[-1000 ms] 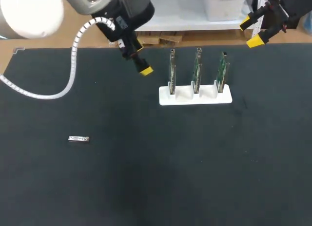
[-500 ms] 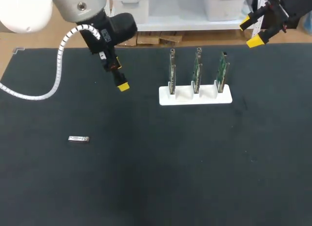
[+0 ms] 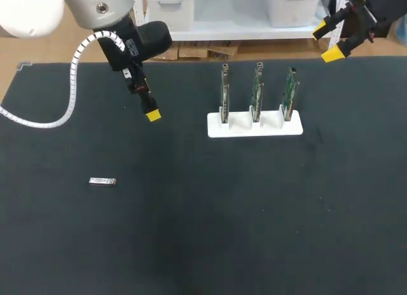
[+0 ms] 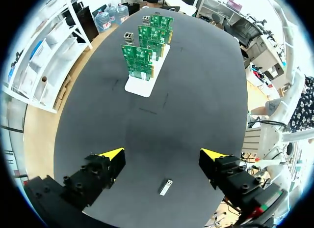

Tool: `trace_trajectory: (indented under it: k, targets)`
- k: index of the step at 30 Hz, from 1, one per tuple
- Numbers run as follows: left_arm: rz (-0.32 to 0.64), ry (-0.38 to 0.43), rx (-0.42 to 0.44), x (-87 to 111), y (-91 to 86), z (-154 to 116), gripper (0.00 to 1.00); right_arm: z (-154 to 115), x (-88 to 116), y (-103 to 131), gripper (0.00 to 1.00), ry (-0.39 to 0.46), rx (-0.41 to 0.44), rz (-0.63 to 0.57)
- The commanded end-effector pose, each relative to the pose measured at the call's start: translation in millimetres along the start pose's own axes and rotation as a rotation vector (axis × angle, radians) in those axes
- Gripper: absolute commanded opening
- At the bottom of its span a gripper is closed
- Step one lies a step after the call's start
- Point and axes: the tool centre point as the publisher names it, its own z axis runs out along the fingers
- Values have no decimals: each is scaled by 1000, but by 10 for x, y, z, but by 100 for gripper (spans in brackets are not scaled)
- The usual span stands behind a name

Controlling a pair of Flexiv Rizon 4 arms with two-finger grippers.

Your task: Pick up the optical module with the left hand, and insert it into the network port with the right hand.

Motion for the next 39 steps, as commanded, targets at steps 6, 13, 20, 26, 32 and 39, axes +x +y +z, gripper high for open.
trace_trajectory:
  k: [6, 13, 20, 26, 32, 39]
  targets:
    - [36, 48, -18, -137, 84, 45, 100, 2, 0, 22, 100, 0, 5, 0]
    - [79, 282, -10, -19, 126, 295, 100, 2, 0, 22, 100, 0, 5, 0]
    - [100, 346, -1, 422, -49, 377, 100, 2, 0, 22, 100, 0, 5, 0]
    - [134, 408, 29, 786, -184, 443, 100, 2, 0, 22, 100, 0, 5, 0]
    - [98, 404, 54, 1058, -243, 491, 100, 2, 0, 22, 100, 0, 5, 0]
    - [108, 380, 40, 1160, -330, 532, 100, 2, 0, 22, 100, 0, 5, 0]
